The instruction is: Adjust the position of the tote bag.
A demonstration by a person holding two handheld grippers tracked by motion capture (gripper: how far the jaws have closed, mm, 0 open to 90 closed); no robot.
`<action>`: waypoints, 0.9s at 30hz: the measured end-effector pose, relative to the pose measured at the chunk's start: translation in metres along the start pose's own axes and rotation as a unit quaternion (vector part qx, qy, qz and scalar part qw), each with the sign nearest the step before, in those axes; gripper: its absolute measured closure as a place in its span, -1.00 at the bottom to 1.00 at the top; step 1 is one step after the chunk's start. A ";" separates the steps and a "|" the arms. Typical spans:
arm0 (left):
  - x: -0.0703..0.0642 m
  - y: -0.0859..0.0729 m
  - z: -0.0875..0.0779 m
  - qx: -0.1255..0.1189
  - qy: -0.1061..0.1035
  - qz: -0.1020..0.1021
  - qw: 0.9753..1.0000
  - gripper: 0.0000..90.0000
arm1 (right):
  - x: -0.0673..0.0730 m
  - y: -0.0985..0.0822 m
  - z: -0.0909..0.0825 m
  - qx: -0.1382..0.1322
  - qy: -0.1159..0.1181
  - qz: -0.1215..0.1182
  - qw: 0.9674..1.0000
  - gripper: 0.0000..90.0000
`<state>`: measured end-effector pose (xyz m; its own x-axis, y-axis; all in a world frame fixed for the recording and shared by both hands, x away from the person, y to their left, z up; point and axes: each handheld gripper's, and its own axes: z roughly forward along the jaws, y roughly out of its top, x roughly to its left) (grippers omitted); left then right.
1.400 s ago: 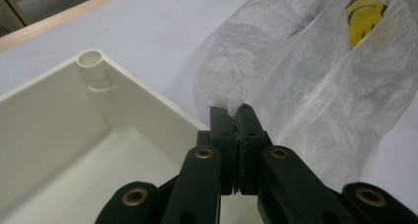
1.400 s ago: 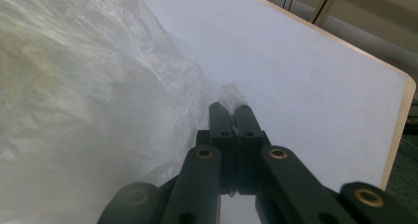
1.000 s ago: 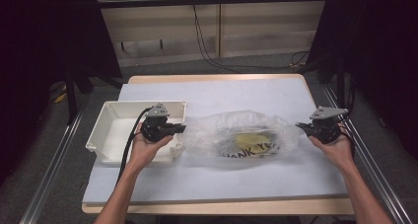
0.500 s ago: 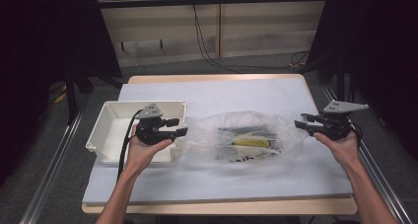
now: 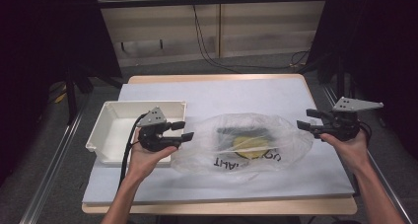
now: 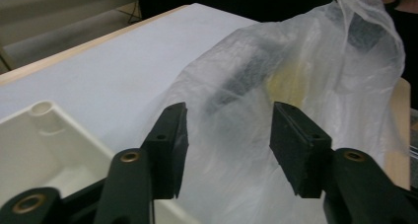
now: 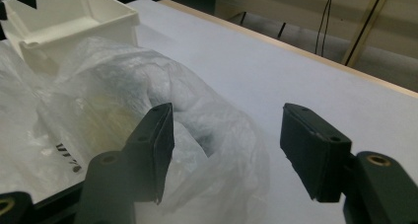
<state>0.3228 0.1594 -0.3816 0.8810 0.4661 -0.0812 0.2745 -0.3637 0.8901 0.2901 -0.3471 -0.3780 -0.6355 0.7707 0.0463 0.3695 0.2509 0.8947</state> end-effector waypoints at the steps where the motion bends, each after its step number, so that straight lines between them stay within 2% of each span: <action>1: -0.004 0.002 0.001 -0.001 -0.006 0.003 1.000 0.11 | 0.002 0.002 -0.001 -0.001 0.001 -0.003 1.000 -0.18; 5: -0.023 0.008 0.010 0.006 -0.038 0.030 0.999 0.25 | 0.013 0.008 -0.005 -0.008 0.014 -0.012 1.000 -0.12; 8: -0.039 0.012 0.015 0.011 -0.060 0.047 0.997 0.32 | 0.026 0.011 -0.007 -0.015 0.029 -0.020 0.999 0.05; 12: -0.057 0.014 0.022 0.023 -0.091 0.064 0.994 0.62 | 0.046 0.015 -0.011 -0.020 0.053 -0.031 0.998 0.34; 14: -0.065 0.012 0.029 0.047 -0.105 0.073 0.991 0.76 | 0.056 0.015 -0.012 -0.020 0.061 -0.036 0.997 0.49; 17: -0.076 0.007 0.044 0.087 -0.112 0.090 0.986 0.95 | 0.071 0.010 -0.009 0.001 0.074 -0.045 0.996 0.65; 21: -0.086 0.001 0.065 0.122 -0.119 0.102 0.980 1.00 | 0.085 0.000 -0.003 0.027 0.089 -0.051 0.994 0.83; 24: -0.088 -0.002 0.078 0.136 -0.124 0.108 0.977 1.00 | 0.090 -0.010 0.003 0.041 0.100 -0.047 0.993 0.91; 27: -0.089 -0.006 0.086 0.149 -0.116 0.112 0.976 1.00 | 0.093 -0.019 0.011 0.055 0.106 -0.044 0.992 0.96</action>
<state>0.2761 0.0511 -0.4181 0.9858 0.1653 -0.0306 0.1350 -0.6696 0.7304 0.2317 -0.2740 -0.3956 -0.7930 0.6048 0.0728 0.3700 0.3833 0.8463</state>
